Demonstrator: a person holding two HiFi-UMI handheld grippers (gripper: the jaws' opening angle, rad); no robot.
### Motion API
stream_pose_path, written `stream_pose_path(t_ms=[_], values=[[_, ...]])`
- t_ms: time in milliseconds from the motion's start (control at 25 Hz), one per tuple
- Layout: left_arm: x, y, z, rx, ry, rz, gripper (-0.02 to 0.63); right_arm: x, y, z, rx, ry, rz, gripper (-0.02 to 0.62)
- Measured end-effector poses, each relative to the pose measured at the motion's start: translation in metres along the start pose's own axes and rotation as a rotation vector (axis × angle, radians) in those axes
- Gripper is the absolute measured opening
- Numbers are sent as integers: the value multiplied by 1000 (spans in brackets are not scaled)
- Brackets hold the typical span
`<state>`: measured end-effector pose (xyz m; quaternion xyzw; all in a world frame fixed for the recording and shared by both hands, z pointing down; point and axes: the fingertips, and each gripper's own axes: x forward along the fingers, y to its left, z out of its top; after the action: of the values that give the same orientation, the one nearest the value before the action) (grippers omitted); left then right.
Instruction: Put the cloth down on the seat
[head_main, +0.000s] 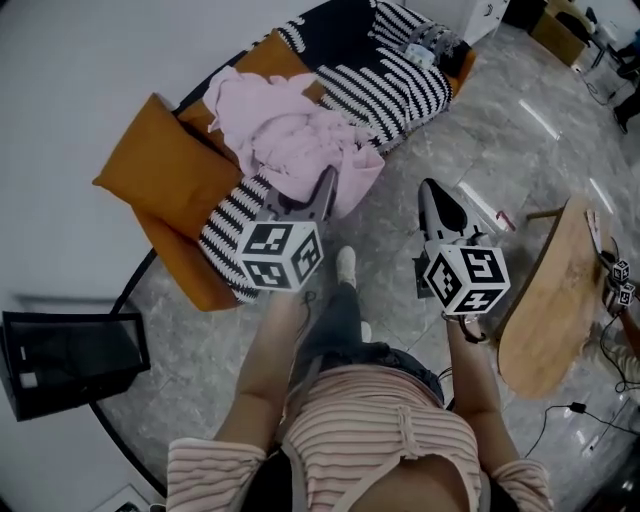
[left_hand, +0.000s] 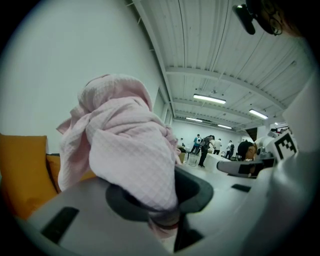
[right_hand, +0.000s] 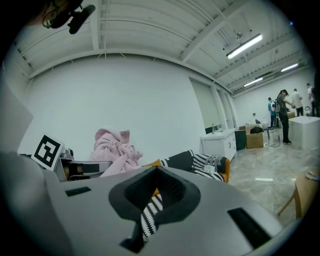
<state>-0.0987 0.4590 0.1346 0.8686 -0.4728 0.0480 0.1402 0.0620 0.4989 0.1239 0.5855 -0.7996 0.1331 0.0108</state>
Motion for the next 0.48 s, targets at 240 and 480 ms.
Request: stream_pose_path(t_ms=[240,480], values=[[66,58,10,-16,26,-4,115,86,-17,7,8,28,-12,8],[156,131,20,-38,81,-21,115,204,-41,13,11,88,-32,8]])
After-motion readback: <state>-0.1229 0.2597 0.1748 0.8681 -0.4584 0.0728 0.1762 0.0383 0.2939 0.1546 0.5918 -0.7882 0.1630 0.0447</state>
